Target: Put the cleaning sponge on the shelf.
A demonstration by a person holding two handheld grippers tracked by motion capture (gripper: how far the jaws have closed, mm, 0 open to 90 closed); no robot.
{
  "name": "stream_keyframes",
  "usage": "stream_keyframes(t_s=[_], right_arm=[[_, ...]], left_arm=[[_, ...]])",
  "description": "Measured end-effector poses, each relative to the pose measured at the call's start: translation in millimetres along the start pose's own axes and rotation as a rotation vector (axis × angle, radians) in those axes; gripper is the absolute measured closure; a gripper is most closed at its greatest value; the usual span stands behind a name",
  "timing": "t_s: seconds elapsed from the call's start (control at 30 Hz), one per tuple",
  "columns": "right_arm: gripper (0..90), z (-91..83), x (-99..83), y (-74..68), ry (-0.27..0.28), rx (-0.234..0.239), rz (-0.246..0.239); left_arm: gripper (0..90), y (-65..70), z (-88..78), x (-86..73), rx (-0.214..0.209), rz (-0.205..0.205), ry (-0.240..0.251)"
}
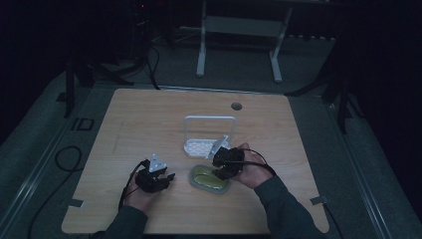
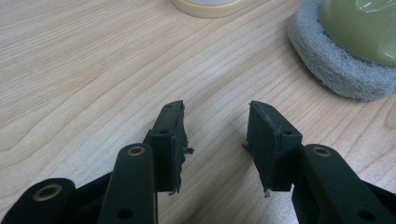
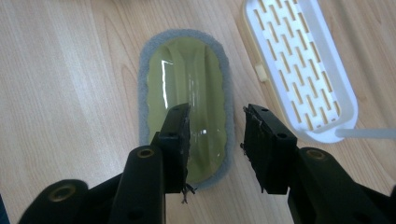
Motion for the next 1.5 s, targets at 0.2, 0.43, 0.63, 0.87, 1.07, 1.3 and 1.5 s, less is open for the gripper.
stream_keyframes(t_s=[0.2,0.43,0.63,0.87,1.07,1.3,1.5], right_arm=[[61.0,4.4,5.0,-2.8,-0.022,0.016,-0.015],[63.4,9.4,7.8,-3.7,-0.049,0.036,-0.025],[61.5,12.4,9.4,-3.0,-0.067,0.048,-0.027],[60.6,14.2,13.4,-3.8,-0.087,0.056,-0.041],[61.7,17.6,13.3,-7.5,-0.114,0.078,-0.046],[61.9,22.7,13.1,-7.9,-0.133,0.084,-0.047],[61.8,26.7,12.6,-7.5,-0.154,0.092,-0.050]], left_arm=[[56.7,0.0,0.0,0.0,0.000,0.000,0.000],[56.7,-0.1,0.0,0.0,0.000,0.001,0.000],[56.5,0.1,0.1,0.0,-0.001,0.001,0.000],[56.5,0.1,0.0,0.0,-0.002,0.001,-0.001],[56.5,0.1,0.1,0.0,-0.002,0.001,-0.001],[56.5,0.0,0.1,0.1,-0.002,0.001,-0.001],[56.5,-0.2,0.1,0.1,-0.001,0.002,0.000]])
Point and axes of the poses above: each handheld gripper's, and its own axes: z roughly forward along the jaws, x roughly out of its top, y roughly to its right, the point moved 10 cm from there along z, roughly forward along the jaws, and after that the axes turned 2 degrees about y, right-handed, at the moved point
